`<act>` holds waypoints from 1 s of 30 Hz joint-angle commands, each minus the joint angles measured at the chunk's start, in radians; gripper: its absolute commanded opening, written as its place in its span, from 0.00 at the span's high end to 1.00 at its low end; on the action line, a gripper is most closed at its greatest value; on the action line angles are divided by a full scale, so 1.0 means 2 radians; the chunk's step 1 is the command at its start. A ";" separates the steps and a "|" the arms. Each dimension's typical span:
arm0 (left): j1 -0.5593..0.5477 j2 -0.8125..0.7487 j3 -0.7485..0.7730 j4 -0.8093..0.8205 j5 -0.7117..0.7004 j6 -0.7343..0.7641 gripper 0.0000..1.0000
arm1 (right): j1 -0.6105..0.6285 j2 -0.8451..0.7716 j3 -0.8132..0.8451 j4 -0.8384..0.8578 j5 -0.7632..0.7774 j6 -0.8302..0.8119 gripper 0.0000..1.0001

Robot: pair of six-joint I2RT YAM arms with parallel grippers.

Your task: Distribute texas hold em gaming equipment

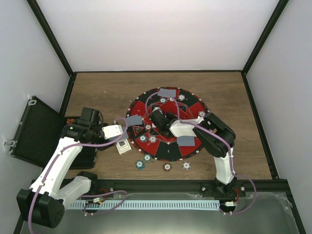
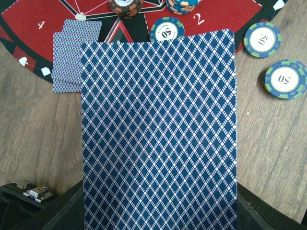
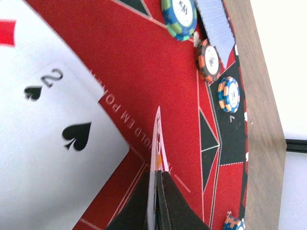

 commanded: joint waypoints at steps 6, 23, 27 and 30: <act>0.002 0.001 0.004 0.008 0.012 0.001 0.75 | 0.023 -0.037 -0.019 -0.070 -0.042 0.070 0.84; 0.002 0.002 0.008 0.010 0.014 0.002 0.76 | 0.023 -0.188 -0.006 -0.135 -0.139 0.175 0.06; 0.002 0.002 0.007 0.010 0.015 0.003 0.75 | 0.015 -0.214 -0.017 -0.142 -0.162 0.233 0.00; 0.001 0.003 0.007 0.012 0.016 0.002 0.76 | -0.013 -0.214 -0.012 -0.165 -0.233 0.308 0.02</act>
